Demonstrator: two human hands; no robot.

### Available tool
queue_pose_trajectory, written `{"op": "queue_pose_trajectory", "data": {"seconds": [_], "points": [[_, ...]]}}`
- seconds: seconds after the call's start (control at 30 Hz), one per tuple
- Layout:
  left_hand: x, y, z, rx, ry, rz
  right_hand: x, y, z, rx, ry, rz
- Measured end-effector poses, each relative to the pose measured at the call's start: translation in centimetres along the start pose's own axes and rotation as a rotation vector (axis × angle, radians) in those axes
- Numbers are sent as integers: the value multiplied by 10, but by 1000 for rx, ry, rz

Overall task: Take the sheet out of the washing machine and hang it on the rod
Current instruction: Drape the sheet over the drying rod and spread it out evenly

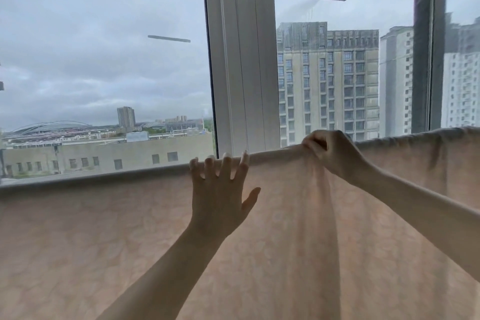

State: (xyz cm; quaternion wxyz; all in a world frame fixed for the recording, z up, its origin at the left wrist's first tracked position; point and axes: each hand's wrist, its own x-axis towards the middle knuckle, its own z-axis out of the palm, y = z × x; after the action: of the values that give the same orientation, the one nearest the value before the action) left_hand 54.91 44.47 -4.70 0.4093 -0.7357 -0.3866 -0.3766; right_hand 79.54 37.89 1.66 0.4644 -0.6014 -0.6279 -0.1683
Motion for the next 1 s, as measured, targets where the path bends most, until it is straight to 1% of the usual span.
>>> {"op": "queue_pose_trajectory", "data": {"seconds": [0.1,0.17,0.23,0.33,0.4,0.5,0.57,0.63,0.7,0.73,0.8,0.9,1.0], "points": [[1,4,0,-1,-9,-30,-10,3,-1,44,-17,-62],[4,11,-1,-12,-13,-52,-11,7,-6,66,-18,-64],[10,24,-2,-28,-3,-36,-13,11,-8,66,-31,-75],[22,49,-2,-62,9,6,-14,13,-6,77,-74,-125],[28,64,-1,-70,6,-4,-12,14,-6,64,-104,-151],[32,74,5,-65,22,-24,-4,17,-16,90,-180,-148],[32,74,10,-51,51,-15,6,19,-24,103,-184,-149],[33,73,12,-43,61,-22,16,22,-29,41,-209,-158],[33,72,15,-21,63,-28,22,25,-27,-13,-290,-160],[33,71,16,-9,67,-27,23,25,-25,-16,-304,-167],[33,68,17,6,84,-24,23,25,-17,-10,-254,-186],[33,66,17,18,92,-16,23,25,-10,-7,-134,-184],[32,61,18,20,57,-12,31,43,-30,29,55,-73]]}}
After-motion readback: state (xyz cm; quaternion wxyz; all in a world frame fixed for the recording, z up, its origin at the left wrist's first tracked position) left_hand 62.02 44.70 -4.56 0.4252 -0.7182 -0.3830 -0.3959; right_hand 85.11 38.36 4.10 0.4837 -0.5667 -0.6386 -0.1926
